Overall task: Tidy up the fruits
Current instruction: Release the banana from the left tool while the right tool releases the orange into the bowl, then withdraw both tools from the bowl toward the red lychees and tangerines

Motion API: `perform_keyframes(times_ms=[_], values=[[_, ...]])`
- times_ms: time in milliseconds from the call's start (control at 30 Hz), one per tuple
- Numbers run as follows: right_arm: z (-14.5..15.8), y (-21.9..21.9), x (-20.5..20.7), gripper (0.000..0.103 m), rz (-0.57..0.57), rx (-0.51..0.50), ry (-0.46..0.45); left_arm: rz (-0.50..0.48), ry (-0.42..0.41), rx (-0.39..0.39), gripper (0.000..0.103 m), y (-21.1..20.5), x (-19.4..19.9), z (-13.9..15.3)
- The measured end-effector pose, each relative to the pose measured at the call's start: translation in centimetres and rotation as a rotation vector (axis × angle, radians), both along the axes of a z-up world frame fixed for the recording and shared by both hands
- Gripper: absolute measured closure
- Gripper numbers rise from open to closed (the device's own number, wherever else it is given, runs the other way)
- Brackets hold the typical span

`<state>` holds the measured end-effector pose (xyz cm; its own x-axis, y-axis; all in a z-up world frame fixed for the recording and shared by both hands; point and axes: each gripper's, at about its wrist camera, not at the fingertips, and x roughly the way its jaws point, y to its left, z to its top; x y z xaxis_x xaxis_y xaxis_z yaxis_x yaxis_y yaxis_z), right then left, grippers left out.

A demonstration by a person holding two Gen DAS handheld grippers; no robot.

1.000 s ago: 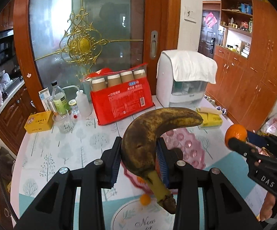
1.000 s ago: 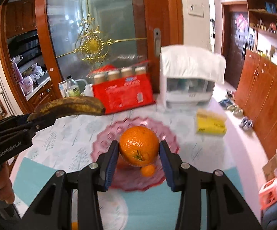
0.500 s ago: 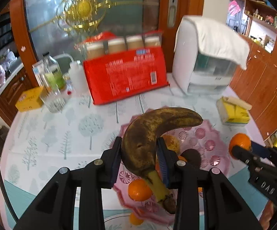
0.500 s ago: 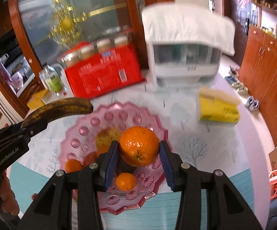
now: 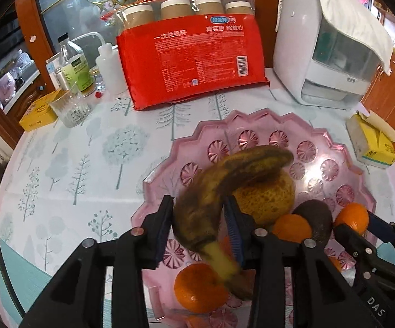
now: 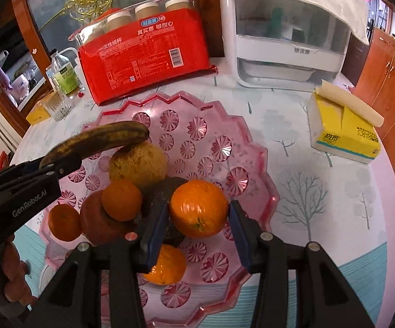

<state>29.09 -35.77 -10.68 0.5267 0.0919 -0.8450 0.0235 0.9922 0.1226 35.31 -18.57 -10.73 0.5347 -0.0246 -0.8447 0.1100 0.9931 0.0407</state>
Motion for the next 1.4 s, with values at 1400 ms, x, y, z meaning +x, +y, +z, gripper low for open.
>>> perform_keyframes(times_ms=[1400], values=[[13.1,5.8,-11.2,0.05,-0.091,-0.005,-0.193,0.016,-0.152,-0.116,0.01,13.5,-15.6,15.1]])
